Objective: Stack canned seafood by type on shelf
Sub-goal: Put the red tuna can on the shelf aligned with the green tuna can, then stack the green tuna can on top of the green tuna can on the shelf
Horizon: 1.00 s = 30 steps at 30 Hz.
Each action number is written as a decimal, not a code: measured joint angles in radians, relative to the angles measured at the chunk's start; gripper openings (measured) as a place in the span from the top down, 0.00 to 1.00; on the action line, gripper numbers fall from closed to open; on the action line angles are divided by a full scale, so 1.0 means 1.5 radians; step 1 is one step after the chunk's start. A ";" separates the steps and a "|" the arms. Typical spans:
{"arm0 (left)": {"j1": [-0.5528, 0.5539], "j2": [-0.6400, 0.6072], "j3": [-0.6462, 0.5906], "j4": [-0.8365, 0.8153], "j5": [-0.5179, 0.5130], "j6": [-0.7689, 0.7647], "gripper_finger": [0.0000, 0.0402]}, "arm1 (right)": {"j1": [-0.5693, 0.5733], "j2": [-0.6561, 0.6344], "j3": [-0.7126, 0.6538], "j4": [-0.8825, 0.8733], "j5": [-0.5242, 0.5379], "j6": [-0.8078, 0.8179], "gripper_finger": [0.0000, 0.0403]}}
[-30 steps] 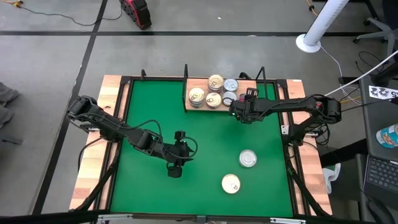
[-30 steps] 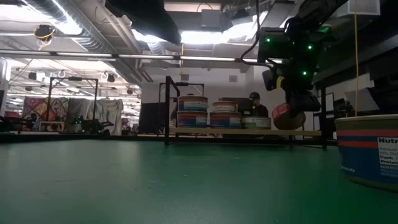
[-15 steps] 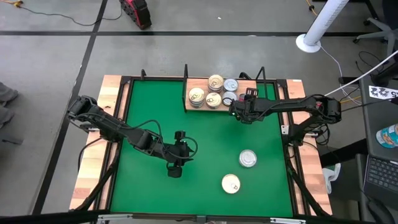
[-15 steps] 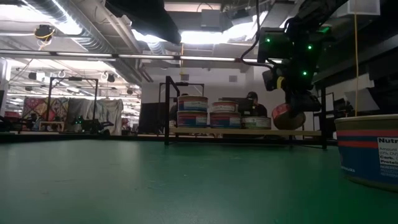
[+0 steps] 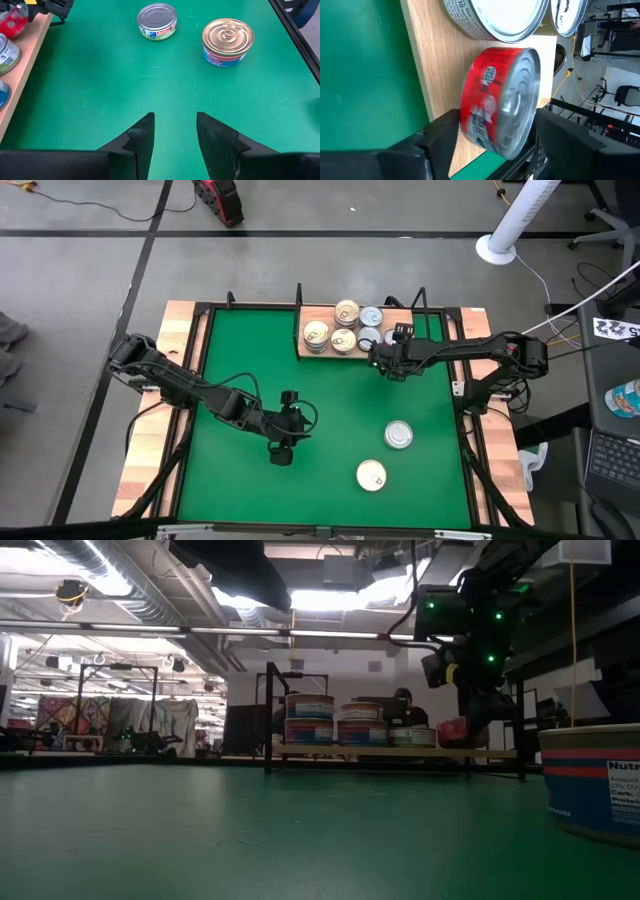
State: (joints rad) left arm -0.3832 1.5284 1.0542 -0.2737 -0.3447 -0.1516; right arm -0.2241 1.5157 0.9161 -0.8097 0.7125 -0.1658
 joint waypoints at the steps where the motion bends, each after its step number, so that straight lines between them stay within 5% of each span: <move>1: 0.000 0.000 0.000 0.000 0.000 0.000 0.65 | 0.000 0.000 0.000 0.000 0.000 0.000 0.34; 20: 0.000 0.000 0.000 0.000 0.000 -0.003 0.65 | 0.001 0.000 0.001 -0.010 -0.047 0.002 0.31; 30: 0.000 0.000 0.000 0.016 0.000 0.000 0.65 | 0.020 -0.001 0.094 -0.182 -0.140 0.117 0.31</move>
State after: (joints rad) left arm -0.3832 1.5288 1.0542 -0.2491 -0.3443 -0.1521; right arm -0.1940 1.5139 1.0576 -1.0833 0.5026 0.0099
